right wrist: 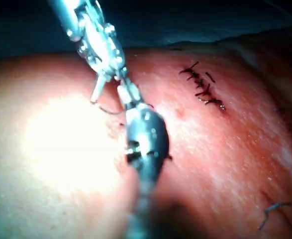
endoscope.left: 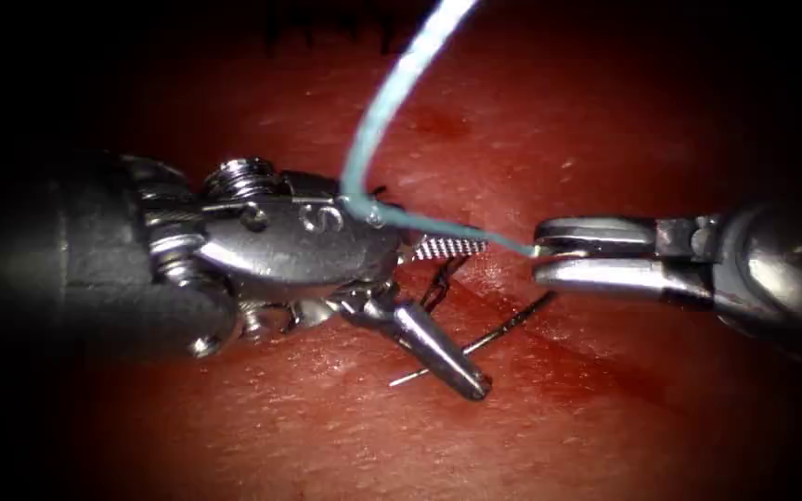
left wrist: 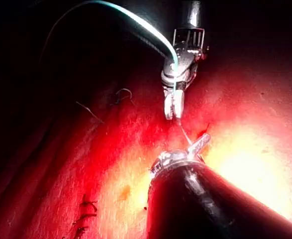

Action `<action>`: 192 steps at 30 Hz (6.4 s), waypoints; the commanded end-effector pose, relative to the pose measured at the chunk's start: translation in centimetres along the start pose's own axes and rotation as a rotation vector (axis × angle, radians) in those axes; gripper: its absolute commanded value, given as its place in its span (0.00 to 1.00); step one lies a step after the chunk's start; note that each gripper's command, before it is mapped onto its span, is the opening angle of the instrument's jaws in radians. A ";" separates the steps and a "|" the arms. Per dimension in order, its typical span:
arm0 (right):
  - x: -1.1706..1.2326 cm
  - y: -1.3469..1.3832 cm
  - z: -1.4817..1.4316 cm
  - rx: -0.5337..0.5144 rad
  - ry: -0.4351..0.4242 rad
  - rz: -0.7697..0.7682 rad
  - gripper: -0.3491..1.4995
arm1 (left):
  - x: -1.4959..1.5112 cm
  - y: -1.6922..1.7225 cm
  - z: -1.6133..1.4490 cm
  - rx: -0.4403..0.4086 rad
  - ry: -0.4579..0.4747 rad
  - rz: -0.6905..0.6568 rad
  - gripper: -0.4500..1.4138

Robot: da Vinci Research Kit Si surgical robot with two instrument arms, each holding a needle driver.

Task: Wound Closure
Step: Hand the needle back to the left to regrasp, then left hand places needle in right hand, then right hand throws needle into the skin above the incision

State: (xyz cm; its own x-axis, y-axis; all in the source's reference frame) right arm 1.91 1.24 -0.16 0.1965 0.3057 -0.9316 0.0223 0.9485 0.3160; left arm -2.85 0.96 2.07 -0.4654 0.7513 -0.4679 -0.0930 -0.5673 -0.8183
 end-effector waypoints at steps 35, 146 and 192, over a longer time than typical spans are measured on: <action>-0.06 -0.06 0.27 0.002 0.048 0.007 0.38 | -0.12 -0.28 0.18 -0.176 0.004 -0.047 0.00; -0.81 0.27 -0.20 -0.510 -0.332 -0.587 0.00 | -0.66 -0.14 0.99 0.395 0.045 0.145 0.00; -1.46 -0.30 0.22 -0.485 -0.355 -0.858 0.00 | -0.78 -0.24 0.91 0.395 0.007 0.195 0.00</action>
State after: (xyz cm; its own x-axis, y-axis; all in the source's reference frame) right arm 1.75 0.61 1.08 0.5812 -0.4529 -0.6760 -0.0951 0.7873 -0.6092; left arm -3.21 0.21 2.89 -0.5022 0.6202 -0.6026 -0.3363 -0.7820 -0.5247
